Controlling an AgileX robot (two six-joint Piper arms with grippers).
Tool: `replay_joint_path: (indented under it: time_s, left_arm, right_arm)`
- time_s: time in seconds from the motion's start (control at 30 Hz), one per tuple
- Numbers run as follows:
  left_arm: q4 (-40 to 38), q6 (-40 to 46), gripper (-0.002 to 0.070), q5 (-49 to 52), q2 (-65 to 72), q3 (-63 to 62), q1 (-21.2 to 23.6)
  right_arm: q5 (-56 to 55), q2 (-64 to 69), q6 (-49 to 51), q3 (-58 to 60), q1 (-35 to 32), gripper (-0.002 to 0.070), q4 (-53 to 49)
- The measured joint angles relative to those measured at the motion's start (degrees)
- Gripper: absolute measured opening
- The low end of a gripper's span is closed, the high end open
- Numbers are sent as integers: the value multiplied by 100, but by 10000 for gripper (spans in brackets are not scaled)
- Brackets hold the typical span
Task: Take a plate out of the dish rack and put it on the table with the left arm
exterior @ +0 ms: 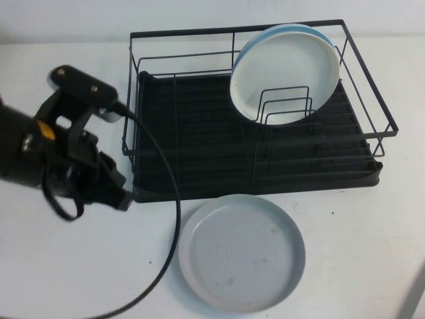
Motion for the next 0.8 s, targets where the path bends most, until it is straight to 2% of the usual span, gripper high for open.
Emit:
replay_joint_path:
  time_s: [0.2,0.3,0.57,0.7,0.8]
  left_arm:
    - [-530,-59,1,-632,-1539,1216,0]
    - [-580,-343,0,-616,-2448,1654,0]
    - [-529,-609,0,662,-3869,1853,0]
    - [107,-638,0,1380,-4326,1853,0]
    - [431,-1036,0,1685,-4609,1889,0]
  right_arm:
    - [0,0,0,0,0,-20,0]
    - [0,0,0,0,0,-20,0]
    - [0,0,0,0,0,-21,0]
    - [0,0,0,0,0,-20,0]
    - [0,0,0,0,0,-20,0]
